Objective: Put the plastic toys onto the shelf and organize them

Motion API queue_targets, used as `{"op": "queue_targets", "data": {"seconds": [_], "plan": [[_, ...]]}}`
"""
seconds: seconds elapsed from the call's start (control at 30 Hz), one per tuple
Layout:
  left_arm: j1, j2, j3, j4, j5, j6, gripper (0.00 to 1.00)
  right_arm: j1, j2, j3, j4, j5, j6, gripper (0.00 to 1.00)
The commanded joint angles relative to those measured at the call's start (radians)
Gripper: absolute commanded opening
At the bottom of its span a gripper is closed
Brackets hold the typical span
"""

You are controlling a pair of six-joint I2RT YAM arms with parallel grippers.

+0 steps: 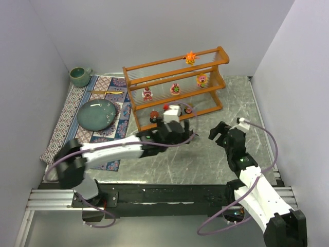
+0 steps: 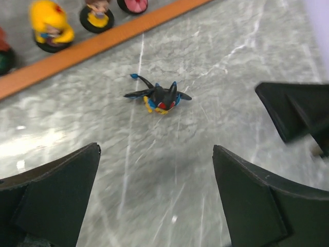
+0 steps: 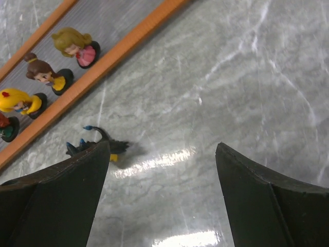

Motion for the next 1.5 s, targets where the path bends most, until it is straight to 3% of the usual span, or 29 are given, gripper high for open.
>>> {"op": "queue_targets", "data": {"seconds": [0.0, 0.27, 0.57, 0.73, 1.33, 1.47], "plan": [[-0.036, 0.153, 0.105, 0.096, -0.102, -0.062, 0.93, -0.005, -0.068, -0.053, 0.062, 0.054, 0.058, 0.91], [-0.044, 0.371, 0.26, 0.099, -0.155, -0.03, 0.85, -0.005, -0.124, -0.082, 0.076, 0.055, 0.073, 0.93], [-0.042, 0.493, 0.351, 0.055, -0.217, -0.008, 0.69, -0.005, -0.143, -0.093, 0.09, 0.04, 0.069, 0.92], [-0.039, 0.546, 0.392, 0.026, -0.227, -0.011, 0.67, -0.003, -0.143, -0.093, 0.093, 0.037, 0.067, 0.92], [-0.015, 0.6, 0.401, 0.015, -0.187, -0.039, 0.61, -0.005, -0.132, -0.096, 0.11, 0.012, 0.058, 0.92], [-0.013, 0.589, 0.381, 0.038, -0.183, -0.048, 0.5, -0.005, -0.131, -0.096, 0.11, 0.012, 0.056, 0.92]]}}
